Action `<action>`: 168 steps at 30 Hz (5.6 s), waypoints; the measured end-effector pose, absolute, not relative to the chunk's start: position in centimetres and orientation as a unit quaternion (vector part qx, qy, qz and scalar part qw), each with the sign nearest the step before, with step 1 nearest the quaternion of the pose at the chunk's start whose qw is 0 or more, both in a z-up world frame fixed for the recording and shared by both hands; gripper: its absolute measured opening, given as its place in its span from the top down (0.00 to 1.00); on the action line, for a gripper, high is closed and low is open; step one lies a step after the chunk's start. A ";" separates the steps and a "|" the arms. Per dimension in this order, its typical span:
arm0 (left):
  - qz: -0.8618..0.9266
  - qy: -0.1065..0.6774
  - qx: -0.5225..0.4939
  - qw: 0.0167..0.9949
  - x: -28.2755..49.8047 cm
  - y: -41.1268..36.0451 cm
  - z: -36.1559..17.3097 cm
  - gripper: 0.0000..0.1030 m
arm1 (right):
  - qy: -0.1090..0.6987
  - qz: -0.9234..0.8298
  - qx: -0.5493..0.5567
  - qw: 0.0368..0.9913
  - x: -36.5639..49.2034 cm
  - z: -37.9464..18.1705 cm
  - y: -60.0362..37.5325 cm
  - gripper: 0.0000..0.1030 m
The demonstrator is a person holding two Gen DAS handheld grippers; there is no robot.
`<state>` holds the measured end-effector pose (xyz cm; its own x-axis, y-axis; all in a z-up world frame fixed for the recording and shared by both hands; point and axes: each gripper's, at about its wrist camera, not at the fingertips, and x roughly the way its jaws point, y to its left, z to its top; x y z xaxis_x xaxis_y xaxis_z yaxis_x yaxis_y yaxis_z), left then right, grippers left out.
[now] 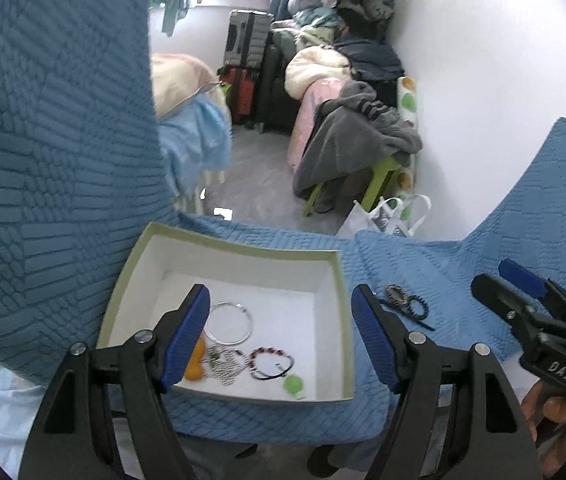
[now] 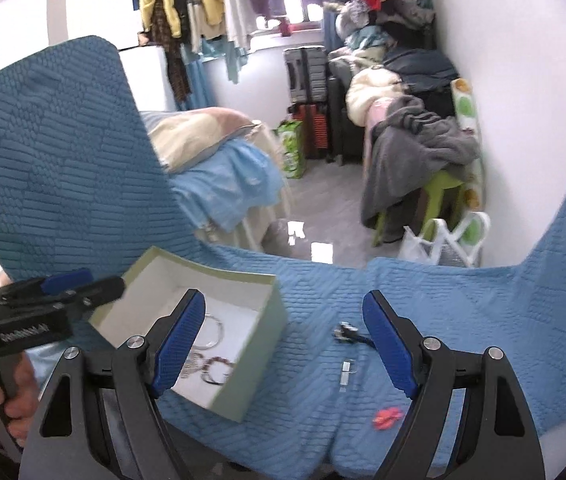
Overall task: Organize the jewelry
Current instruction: 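Grasp the pink flower clip with the right tool while the left tool grasps the small silver pin, then carry the pink clip and silver pin with both tools over the box, then open both tools to drop the clip and pin into the box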
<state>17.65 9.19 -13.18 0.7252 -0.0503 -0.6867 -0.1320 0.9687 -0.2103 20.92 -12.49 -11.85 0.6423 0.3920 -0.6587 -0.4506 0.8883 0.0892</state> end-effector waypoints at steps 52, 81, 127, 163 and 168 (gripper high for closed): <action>-0.077 0.474 -0.143 0.865 25.3 -4.8 -25.4 0.69 | 0.491 0.157 -0.035 0.856 23.9 -30.2 -23.2 0.68; -0.064 0.493 -0.048 0.866 30.4 -8.9 -31.6 0.82 | 0.486 0.147 0.012 0.861 25.5 -29.5 -24.8 0.68; -0.108 0.427 -0.151 0.885 23.8 -3.4 -16.8 1.00 | 0.450 0.153 -0.009 0.880 24.3 -19.9 -22.4 0.68; -0.014 0.436 -0.143 0.888 20.2 14.2 -12.4 1.00 | 0.440 0.295 -0.086 0.844 23.9 -12.5 -0.3 0.68; -0.010 0.470 -0.159 0.868 20.4 15.4 -16.2 1.00 | 0.479 0.302 -0.104 0.818 23.6 -16.3 1.2 0.67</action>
<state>20.43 15.42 -16.18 0.5587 -0.1662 -0.8125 -0.1323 0.9493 -0.2851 23.64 1.21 -16.29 0.3590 0.3935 -0.8463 -0.5936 0.7960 0.1183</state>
